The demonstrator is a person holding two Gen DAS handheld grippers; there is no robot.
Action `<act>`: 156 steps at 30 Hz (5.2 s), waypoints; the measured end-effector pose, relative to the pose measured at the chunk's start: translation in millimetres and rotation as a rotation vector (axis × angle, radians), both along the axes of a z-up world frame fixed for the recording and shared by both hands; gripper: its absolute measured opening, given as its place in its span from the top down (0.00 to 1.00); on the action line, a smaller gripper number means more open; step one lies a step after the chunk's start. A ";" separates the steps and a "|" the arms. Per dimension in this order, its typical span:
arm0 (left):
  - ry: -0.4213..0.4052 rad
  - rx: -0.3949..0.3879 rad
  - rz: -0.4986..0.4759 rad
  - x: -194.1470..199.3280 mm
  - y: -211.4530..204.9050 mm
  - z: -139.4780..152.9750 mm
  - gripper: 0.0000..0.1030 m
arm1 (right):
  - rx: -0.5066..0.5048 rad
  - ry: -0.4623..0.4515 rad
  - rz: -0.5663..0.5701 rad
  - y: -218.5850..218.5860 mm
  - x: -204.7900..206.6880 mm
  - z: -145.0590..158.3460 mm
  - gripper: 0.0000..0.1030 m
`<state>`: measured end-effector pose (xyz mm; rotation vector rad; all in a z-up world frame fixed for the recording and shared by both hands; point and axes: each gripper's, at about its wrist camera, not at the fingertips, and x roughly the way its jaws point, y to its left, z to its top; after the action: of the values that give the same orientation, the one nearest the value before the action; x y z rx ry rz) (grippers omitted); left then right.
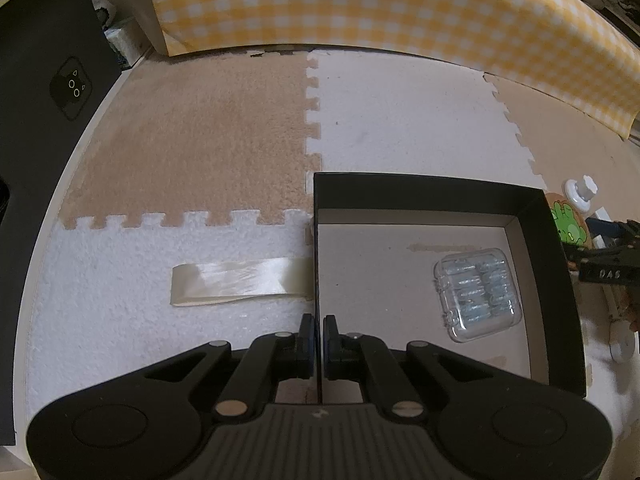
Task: Organize rigid objects
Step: 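Move the right tool to the bear coaster and grasp it, then carry the coaster into the black box and open the right tool, then move the right tool back to the items and grasp the white tape measure, then carry the white tape measure into the black box and release it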
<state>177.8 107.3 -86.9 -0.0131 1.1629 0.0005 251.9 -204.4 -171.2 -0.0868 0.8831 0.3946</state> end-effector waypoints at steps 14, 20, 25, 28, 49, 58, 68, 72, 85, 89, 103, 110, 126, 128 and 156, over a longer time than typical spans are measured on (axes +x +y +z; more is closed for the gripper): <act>0.000 -0.006 0.001 1.4 2.0 -1.2 0.98 | -0.050 -0.005 -0.053 9.6 0.2 8.7 0.03; 0.006 -0.015 0.005 2.8 3.8 -2.4 0.98 | 0.040 -0.091 -0.061 11.9 -7.8 50.6 0.03; 0.006 -0.010 0.002 2.8 2.9 -2.8 0.98 | 0.092 -0.148 0.018 31.4 -25.8 84.7 0.03; 0.006 -0.012 0.004 3.0 3.0 -2.8 0.98 | 0.101 -0.161 0.088 50.4 -38.5 97.9 0.03; 0.006 -0.015 0.006 3.0 3.2 -3.6 0.98 | -0.037 -0.003 0.434 188.4 -89.5 50.4 0.03; 0.008 -0.018 0.007 3.3 3.5 -3.1 0.98 | 0.121 0.129 0.381 199.1 -91.6 40.8 0.03; 0.008 -0.018 0.007 3.2 3.1 -2.6 0.97 | 0.198 0.235 0.314 186.5 -84.3 32.8 0.02; 0.007 -0.020 0.008 2.9 3.5 -2.8 0.97 | 0.208 0.251 0.305 184.1 -81.6 33.0 0.02; 0.007 -0.019 0.008 2.9 3.9 -3.4 0.97 | 0.170 0.180 0.330 164.1 -91.8 73.1 0.02; 0.008 -0.018 0.008 3.0 4.0 -3.3 0.97 | 0.152 0.122 0.322 146.1 -96.8 93.8 0.01; 0.006 -0.007 0.007 2.4 2.0 -3.1 0.97 | 0.121 -0.092 0.066 26.7 -102.4 149.2 0.01; 0.006 -0.003 0.005 2.4 1.5 -3.0 0.97 | 0.105 -0.090 -0.113 -20.8 -100.9 144.2 0.01; 0.006 -0.003 0.005 2.5 1.9 -3.0 0.97 | 0.059 0.301 -0.299 -66.3 -87.8 50.4 0.22; 0.006 -0.001 0.004 2.4 1.5 -3.0 0.97 | 0.031 0.343 -0.296 -63.9 -86.3 40.0 0.24; 0.006 0.000 0.004 2.5 1.4 -3.1 0.97 | 0.026 0.268 -0.220 -35.8 -93.3 65.2 0.45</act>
<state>180.3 108.8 -90.0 -0.0159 1.1687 0.0039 158.6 -240.2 -106.0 0.0893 1.1391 0.2145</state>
